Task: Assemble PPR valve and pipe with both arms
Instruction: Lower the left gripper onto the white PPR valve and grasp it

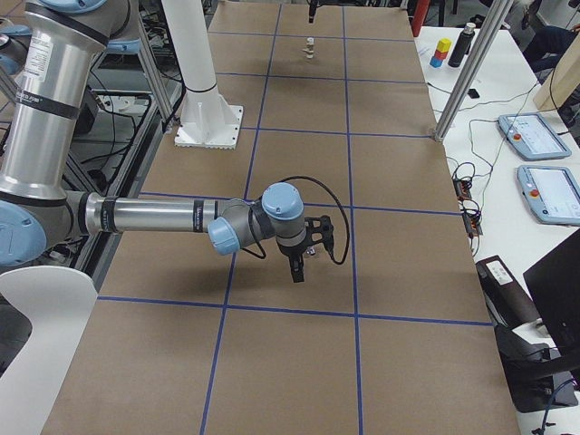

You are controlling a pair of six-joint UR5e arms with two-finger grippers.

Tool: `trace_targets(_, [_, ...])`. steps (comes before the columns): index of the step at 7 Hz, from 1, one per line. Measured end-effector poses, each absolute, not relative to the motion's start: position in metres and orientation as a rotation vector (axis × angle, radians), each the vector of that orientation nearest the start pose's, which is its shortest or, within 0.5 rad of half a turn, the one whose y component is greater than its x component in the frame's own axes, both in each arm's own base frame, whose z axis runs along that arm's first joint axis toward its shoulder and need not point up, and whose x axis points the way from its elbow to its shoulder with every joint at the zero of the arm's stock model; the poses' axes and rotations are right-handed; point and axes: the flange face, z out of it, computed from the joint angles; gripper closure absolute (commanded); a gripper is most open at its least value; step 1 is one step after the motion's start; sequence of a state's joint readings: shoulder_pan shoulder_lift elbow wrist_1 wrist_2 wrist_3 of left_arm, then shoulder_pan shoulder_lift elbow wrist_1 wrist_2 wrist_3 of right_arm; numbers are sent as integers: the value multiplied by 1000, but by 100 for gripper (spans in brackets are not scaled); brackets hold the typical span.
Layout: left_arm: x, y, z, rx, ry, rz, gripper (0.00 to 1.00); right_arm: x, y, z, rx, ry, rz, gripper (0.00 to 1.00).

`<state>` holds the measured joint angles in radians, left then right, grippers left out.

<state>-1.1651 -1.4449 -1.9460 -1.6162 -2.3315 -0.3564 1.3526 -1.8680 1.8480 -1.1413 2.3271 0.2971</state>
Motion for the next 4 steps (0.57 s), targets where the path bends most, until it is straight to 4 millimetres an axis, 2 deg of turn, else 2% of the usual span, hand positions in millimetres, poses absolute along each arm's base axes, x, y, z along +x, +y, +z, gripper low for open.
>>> trace_targets(4, [161,-435,534,-46,807,217,1,-22,-394,604,183,-820,-81,0])
